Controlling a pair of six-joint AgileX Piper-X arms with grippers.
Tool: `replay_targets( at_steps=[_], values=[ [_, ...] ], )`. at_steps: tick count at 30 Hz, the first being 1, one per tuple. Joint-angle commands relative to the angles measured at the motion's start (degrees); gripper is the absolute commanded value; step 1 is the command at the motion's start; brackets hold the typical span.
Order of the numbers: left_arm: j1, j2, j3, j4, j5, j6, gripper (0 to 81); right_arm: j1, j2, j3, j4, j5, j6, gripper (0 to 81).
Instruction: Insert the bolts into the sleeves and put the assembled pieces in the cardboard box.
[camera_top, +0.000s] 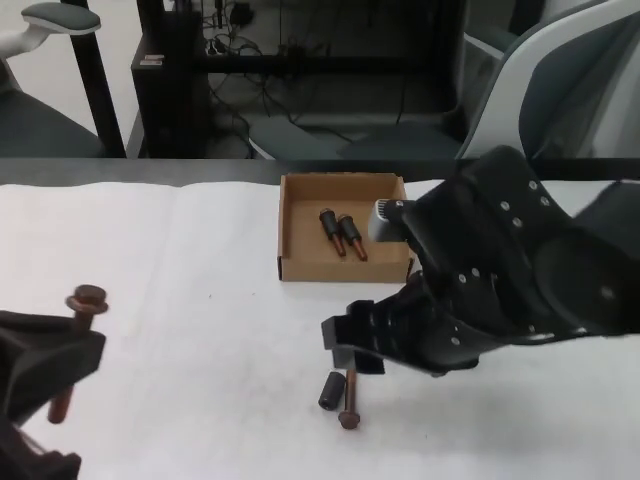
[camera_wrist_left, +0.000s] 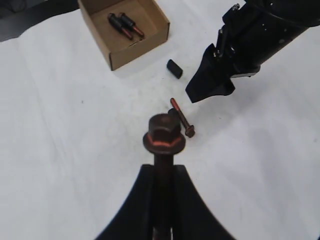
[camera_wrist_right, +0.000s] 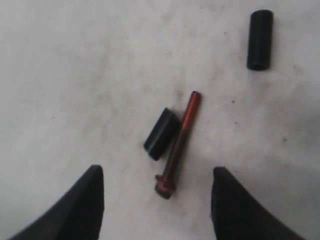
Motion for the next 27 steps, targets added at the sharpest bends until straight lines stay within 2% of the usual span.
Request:
replay_targets(
  at_steps=[1, 6, 11, 13, 18, 27],
  values=[
    [1.73, 0.50, 0.04, 0.02, -2.44, -0.21, 1.7, -2.95, 2.41, -2.27, 0.70, -1.23, -4.24, 62.4],
    [9.04, 2.50, 0.04, -0.16, -1.50, 0.91, 1.7, -5.52, 5.07, -5.17, 1.82, -1.59, -12.00, 62.4],
    [19.50, 5.64, 0.04, -2.20, 6.55, 2.22, 1.7, -6.31, 7.35, -7.72, 2.03, -1.75, -16.59, 62.4],
    [22.02, 7.27, 0.04, -4.14, 9.57, 2.22, 1.7, -6.76, 8.69, -8.44, 2.61, -1.75, -17.06, 62.4],
    [21.04, 11.22, 0.04, -8.61, 10.48, 6.63, 1.7, -8.01, 12.17, -10.26, 4.05, -3.26, -18.31, 62.4],
    [20.69, 18.14, 0.04, -11.29, 15.02, 5.83, 1.7, -8.99, 14.81, -10.67, 3.52, -3.87, -23.33, 62.4]
  ],
)
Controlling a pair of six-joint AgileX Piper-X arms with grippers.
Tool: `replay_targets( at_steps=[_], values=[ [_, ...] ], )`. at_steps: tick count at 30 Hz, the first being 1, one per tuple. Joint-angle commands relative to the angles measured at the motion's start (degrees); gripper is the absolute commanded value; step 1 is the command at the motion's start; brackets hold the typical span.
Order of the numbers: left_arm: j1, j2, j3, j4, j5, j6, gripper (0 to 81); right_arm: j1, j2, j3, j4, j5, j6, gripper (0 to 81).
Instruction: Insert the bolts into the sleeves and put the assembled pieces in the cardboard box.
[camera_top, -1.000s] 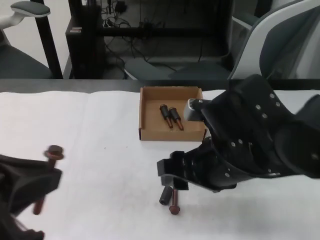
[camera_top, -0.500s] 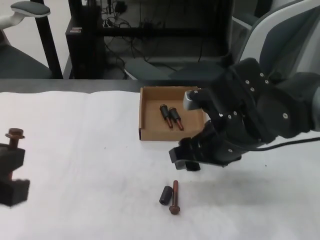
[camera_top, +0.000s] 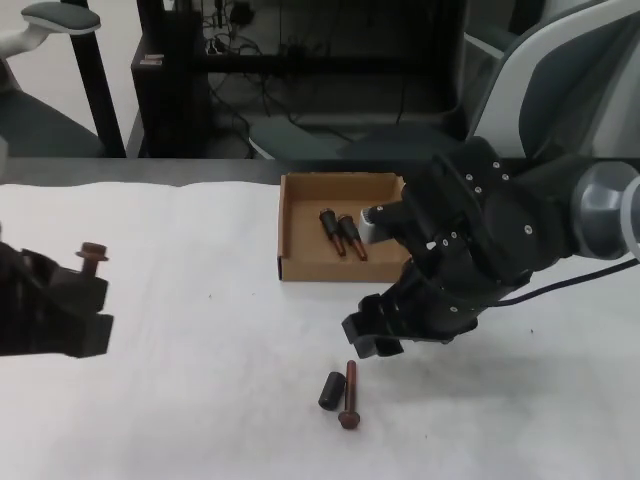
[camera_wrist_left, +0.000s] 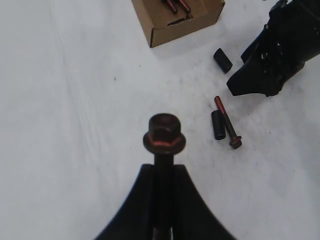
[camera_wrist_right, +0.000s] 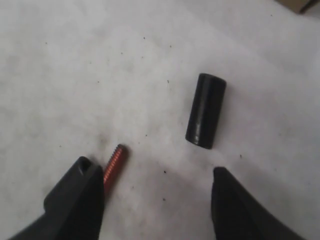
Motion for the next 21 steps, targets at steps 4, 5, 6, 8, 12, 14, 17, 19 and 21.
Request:
replay_targets(
  at_steps=[4, 5, 6, 8, 12, 14, 17, 19, 21],
  values=[
    [-0.32, 4.48, -0.01, -5.18, 4.19, 0.15, 1.7, -0.70, 0.05, -0.73, -1.22, -0.67, -4.43, 62.4],
    [-0.32, 5.21, -0.01, -5.43, 4.81, 0.15, 1.7, -0.95, 0.05, -0.73, -1.60, -0.67, -4.49, 62.4],
    [-0.32, 5.78, -0.01, -5.42, 5.25, 0.15, 1.7, -1.07, 0.05, -0.73, -2.09, -0.67, -4.46, 62.4],
    [-0.32, 6.90, -0.01, -5.42, 5.25, 0.15, 1.7, -1.62, 0.05, -0.73, -3.01, -0.80, -4.46, 62.4],
    [-0.32, 7.46, -0.12, -5.42, 5.25, 0.15, 1.7, -2.20, 0.37, -0.83, -3.78, -1.15, -4.46, 62.4],
    [-0.32, 7.46, -0.12, -5.42, 5.25, 0.15, 1.7, -2.24, 1.13, -1.11, -3.76, -1.15, -4.46, 62.4],
    [-0.32, 7.46, -0.12, -5.42, 5.25, 0.15, 1.7, -2.24, 2.93, -2.34, -3.42, -1.15, -4.30, 62.4],
    [-0.32, 7.46, -0.12, -5.59, 5.25, 0.15, 1.7, -2.24, 4.47, -4.12, -2.35, -0.99, -4.30, 62.3],
    [-0.32, 7.46, -0.12, -6.15, 5.43, 0.15, 1.7, -2.24, 6.50, -6.90, 0.02, -1.00, -4.30, 62.3]
  ],
)
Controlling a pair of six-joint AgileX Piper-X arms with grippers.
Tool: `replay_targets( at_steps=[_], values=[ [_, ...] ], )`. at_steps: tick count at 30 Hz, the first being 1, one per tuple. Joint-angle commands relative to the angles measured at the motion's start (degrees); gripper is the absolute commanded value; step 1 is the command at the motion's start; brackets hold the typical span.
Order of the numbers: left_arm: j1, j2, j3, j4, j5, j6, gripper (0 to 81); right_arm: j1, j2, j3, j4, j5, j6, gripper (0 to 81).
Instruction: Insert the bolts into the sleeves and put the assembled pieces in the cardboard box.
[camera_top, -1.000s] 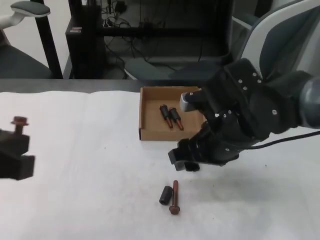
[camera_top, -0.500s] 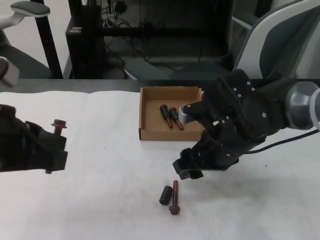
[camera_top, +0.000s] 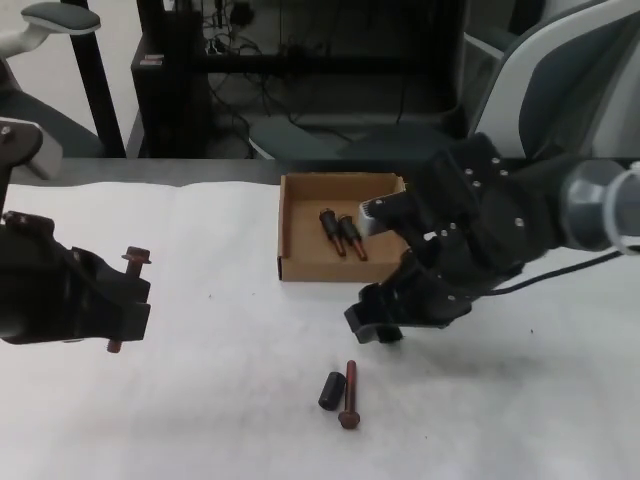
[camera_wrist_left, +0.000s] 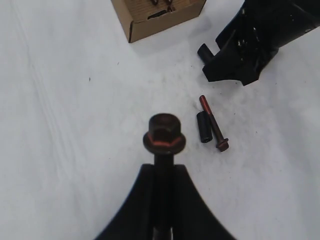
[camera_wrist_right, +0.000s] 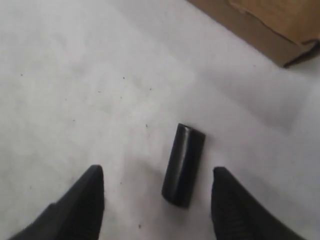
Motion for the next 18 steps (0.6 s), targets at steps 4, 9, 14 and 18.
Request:
replay_targets(
  at_steps=[4, 9, 14, 18],
  values=[
    [-0.32, 0.00, -0.12, -2.81, 0.36, 0.15, 1.7, -0.20, 5.07, -7.73, 5.82, -0.09, -0.42, 62.3],
    [-0.32, 0.00, -0.12, -2.85, 0.36, 0.15, 1.7, -0.20, 6.50, -9.62, 9.04, 0.38, -0.42, 62.3],
    [-0.32, 0.00, -0.12, -3.20, 0.36, 0.15, 1.7, -0.20, 6.50, -9.62, 11.47, 1.75, -0.54, 60.8],
    [-0.32, 0.00, -0.12, -3.78, 0.36, 0.15, 1.7, -0.20, 6.50, -9.77, 11.71, 1.75, -2.29, 36.5]
  ],
)
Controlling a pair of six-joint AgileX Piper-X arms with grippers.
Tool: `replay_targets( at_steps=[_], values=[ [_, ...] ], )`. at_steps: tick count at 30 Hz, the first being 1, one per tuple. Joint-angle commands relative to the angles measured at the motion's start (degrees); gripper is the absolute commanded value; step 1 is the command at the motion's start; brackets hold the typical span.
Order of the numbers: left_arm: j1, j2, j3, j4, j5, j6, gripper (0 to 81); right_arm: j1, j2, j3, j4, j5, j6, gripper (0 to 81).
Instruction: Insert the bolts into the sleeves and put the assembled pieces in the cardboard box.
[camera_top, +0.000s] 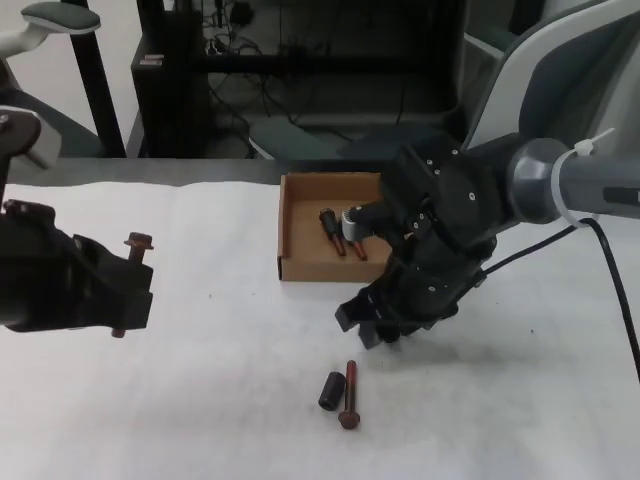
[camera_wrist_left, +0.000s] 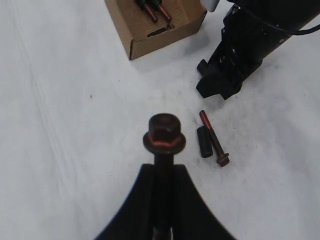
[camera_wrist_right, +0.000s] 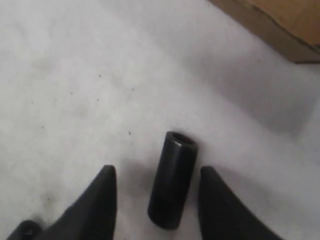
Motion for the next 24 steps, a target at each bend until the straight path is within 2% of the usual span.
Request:
replay_targets(
  at_steps=[1, 2, 3, 19, 21, 24],
  values=[
    [-0.32, 0.00, -0.12, -1.19, 0.36, 0.15, 1.7, -0.20, 0.02, -0.71, 0.52, 0.08, -1.89, 31.6],
    [-0.32, 0.00, -0.12, -1.19, 0.36, 0.15, 1.7, -0.20, 0.02, -0.71, 0.13, -0.05, -2.08, 26.6],
    [-0.32, 0.00, -0.12, -1.19, 0.36, 0.15, 1.7, -0.20, 0.02, -0.71, -0.16, -0.04, -2.07, 25.1],
    [-0.32, 0.00, -0.12, -1.19, 0.36, 0.15, 1.7, -0.20, 0.29, -0.71, -1.44, -1.70, -2.90, 24.6],
    [-0.32, 0.00, -0.12, -1.19, 0.36, 0.15, 1.7, -0.20, 0.28, -0.71, -1.44, -1.70, -2.90, 20.7],
    [-0.32, 0.00, -0.12, -1.19, 0.36, 0.15, 1.7, -0.20, 0.28, -0.71, -1.44, -2.01, -4.47, 7.4]
  ],
)
